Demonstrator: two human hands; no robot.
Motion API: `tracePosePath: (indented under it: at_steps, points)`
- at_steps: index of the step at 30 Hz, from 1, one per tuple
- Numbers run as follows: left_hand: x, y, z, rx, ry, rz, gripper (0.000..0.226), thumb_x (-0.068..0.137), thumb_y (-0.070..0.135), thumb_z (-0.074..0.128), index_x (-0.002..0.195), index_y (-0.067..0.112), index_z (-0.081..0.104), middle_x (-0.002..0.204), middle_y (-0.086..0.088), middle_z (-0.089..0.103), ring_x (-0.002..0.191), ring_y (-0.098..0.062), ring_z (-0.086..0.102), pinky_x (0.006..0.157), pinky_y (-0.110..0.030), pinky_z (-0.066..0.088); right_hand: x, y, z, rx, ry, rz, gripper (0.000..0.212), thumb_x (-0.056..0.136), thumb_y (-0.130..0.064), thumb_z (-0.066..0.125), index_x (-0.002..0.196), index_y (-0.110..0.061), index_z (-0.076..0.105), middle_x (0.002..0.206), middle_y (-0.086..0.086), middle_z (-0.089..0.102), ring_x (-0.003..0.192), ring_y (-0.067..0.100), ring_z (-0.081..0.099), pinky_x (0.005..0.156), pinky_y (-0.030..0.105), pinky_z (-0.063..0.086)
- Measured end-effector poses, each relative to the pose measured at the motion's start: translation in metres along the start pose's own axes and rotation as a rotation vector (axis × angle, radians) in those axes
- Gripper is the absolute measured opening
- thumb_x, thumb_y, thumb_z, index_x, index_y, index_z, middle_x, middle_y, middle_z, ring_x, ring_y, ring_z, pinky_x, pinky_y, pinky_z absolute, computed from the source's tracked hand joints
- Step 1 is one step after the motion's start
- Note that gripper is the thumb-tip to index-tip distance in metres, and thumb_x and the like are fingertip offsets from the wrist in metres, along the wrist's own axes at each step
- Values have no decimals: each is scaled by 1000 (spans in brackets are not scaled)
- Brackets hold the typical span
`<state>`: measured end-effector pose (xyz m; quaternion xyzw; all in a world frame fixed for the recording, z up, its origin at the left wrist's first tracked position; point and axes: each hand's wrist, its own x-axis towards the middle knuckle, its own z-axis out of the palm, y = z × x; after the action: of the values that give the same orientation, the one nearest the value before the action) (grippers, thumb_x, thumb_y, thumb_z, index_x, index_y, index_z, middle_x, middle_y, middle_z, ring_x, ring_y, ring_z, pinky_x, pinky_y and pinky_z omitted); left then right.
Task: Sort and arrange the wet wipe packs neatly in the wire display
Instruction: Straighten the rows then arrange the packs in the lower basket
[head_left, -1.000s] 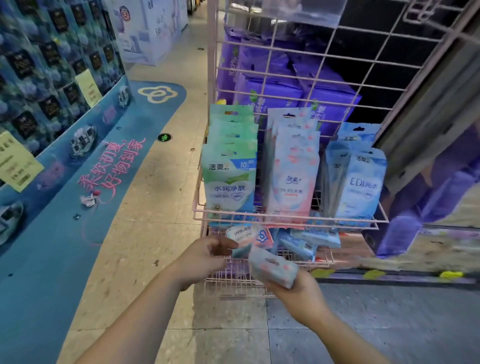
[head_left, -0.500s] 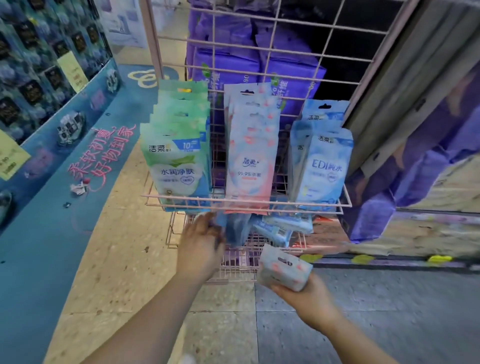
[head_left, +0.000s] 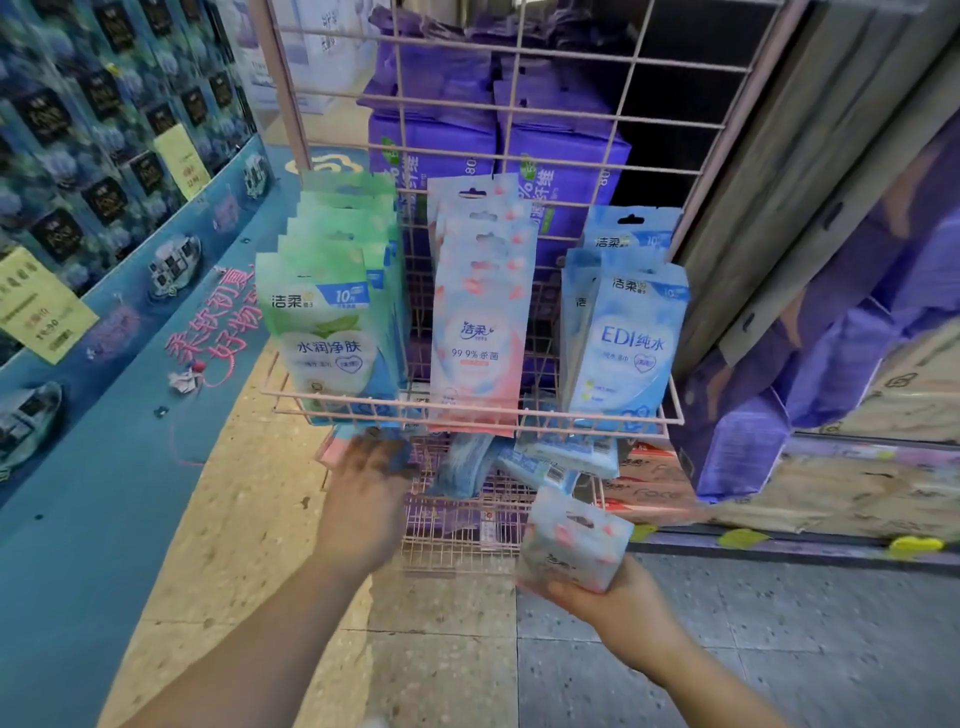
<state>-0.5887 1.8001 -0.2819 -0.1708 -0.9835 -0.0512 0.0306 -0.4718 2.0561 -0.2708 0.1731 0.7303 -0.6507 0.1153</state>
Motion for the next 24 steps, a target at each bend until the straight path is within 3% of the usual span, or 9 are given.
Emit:
tracePosePath:
  at_steps: [3,5,9,13,15,18,21,23,24]
  points:
    - [6,45,16,-182,-300,-41,46,87,55,49,131,43,51,158,-11,22,144,-37,20,118,-49,18,-2,4,-6,71,-35,-23,45,63,-1,84,103,-13,67,98,5,76,94,22,71,74,30,57]
    - [19,64,28,-199,-497,-79,58,88,71,24,141,49,32,162,-11,-6,148,-33,-3,119,-48,4,-3,8,-11,130,-38,5,48,65,3,82,109,-7,64,103,11,74,95,24,71,75,34,58]
    - [35,73,22,-135,-662,-117,67,87,73,12,148,44,18,162,-4,-11,149,-24,2,117,-57,-6,-5,9,-20,107,-32,-3,51,63,-7,84,111,-12,67,108,12,72,102,32,68,90,51,53]
    - [32,53,11,-188,-485,-151,52,95,60,24,143,41,34,162,10,6,145,-12,24,120,-48,6,-5,5,-22,176,-40,-1,43,71,11,73,110,-5,65,107,17,72,102,36,67,89,51,53]
    - [29,41,6,-290,-349,-169,44,95,51,40,136,38,47,158,12,22,138,-12,37,117,-35,23,-7,-5,-20,146,-62,-5,41,75,17,67,109,-6,65,99,9,75,94,22,71,75,33,59]
    - [19,26,-5,-370,-168,-170,30,90,25,58,119,30,65,145,13,47,122,-12,54,98,-23,40,-7,-19,-16,40,-71,-26,38,76,13,68,102,-15,66,80,-14,76,75,-1,70,59,12,51]
    - [4,16,-18,-381,-26,-99,22,84,10,62,97,22,75,109,8,71,99,-16,64,82,-23,43,-3,-31,-11,-62,-67,-59,33,76,-1,74,105,-14,68,92,-9,76,87,6,71,66,22,56]
    - [-8,12,-33,-542,-18,-43,27,76,-2,65,80,21,77,88,20,69,91,-7,63,77,-9,39,-4,-43,-12,-119,-96,-86,34,76,-12,77,108,-15,67,98,-5,76,93,9,70,76,30,58]
    - [-14,12,-42,-636,-33,-27,36,73,-8,66,71,27,76,82,25,68,88,1,62,76,-3,38,-5,-50,-12,-116,-113,-99,33,76,-11,76,108,-14,66,96,-6,75,90,5,70,76,26,57]
